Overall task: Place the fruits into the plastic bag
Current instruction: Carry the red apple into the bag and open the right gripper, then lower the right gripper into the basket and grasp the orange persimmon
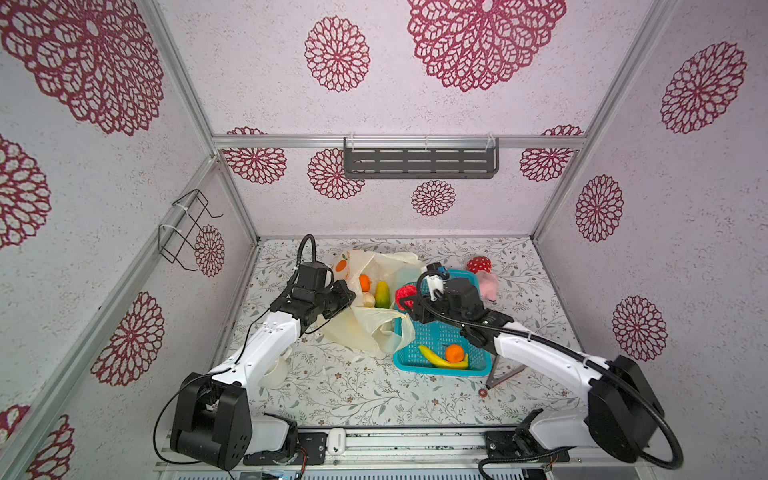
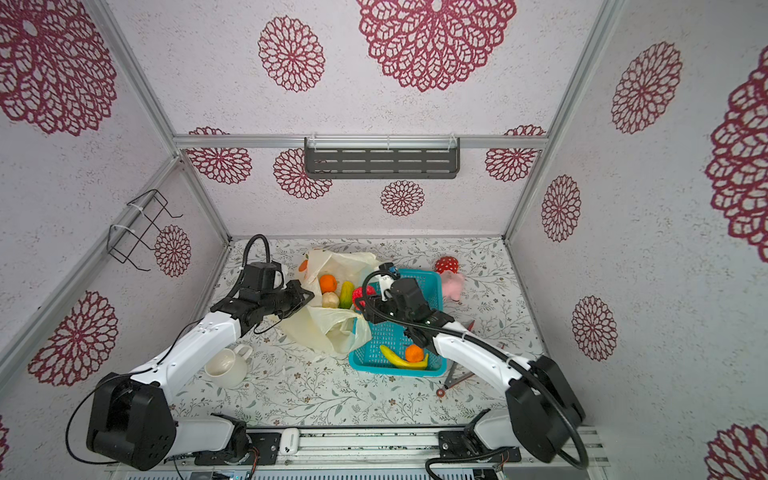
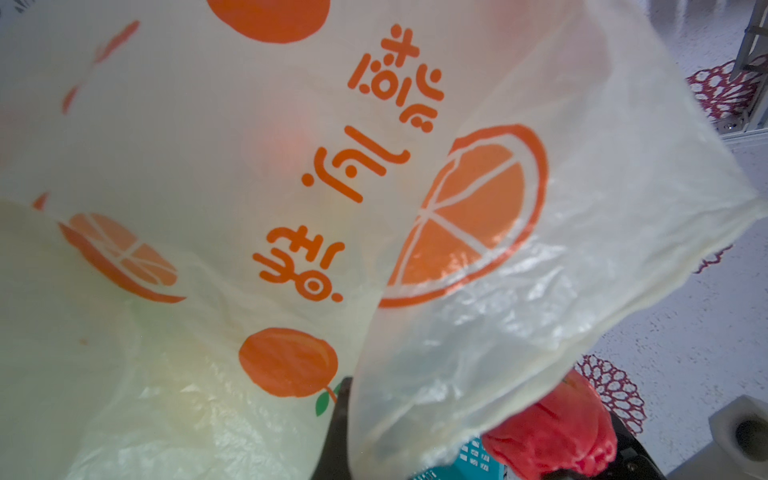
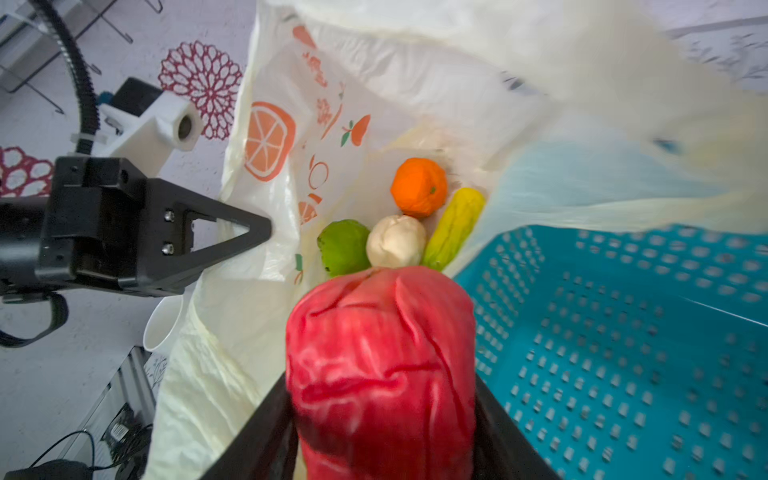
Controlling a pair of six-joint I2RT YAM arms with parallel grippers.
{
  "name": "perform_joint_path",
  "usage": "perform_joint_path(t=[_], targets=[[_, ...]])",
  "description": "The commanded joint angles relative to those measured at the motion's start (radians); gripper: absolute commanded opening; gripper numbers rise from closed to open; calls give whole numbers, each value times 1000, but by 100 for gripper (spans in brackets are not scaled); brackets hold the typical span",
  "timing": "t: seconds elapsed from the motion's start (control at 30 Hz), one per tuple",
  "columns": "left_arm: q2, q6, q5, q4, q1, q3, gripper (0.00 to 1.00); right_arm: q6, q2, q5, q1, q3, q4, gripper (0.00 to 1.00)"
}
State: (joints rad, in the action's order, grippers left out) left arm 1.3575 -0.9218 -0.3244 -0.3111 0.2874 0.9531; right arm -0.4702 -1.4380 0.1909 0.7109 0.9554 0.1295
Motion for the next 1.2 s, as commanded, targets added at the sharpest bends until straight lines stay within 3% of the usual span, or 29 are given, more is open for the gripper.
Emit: perform_joint_path(t=[0.0, 0.27, 0.43, 0.57, 0.67, 0.73, 0.97, 1.17], targets=[[-7, -9, 13, 15, 10, 7, 0, 21, -124, 44, 4, 144, -29, 47], [-27, -7, 28, -4, 12, 0, 0, -24, -438, 29, 5, 458, -189, 52], [-34, -5, 36, -8, 12, -4, 0, -38, -477, 21, 5, 500, -214, 67], [-31, -8, 46, -17, 11, -1, 0, -17, -399, 36, 7, 427, -126, 74], [-31, -6, 49, -30, 12, 6, 0, 31, -311, 2, 7, 353, -86, 88], [-32, -2, 54, -36, 10, 11, 0, 69, -262, -38, 7, 327, -107, 89], [-20, -1, 123, -93, 11, 41, 0, 62, 24, -398, 5, 132, -188, 89], [2, -4, 142, -105, 12, 64, 0, 4, 179, -522, 2, -18, -434, 92]])
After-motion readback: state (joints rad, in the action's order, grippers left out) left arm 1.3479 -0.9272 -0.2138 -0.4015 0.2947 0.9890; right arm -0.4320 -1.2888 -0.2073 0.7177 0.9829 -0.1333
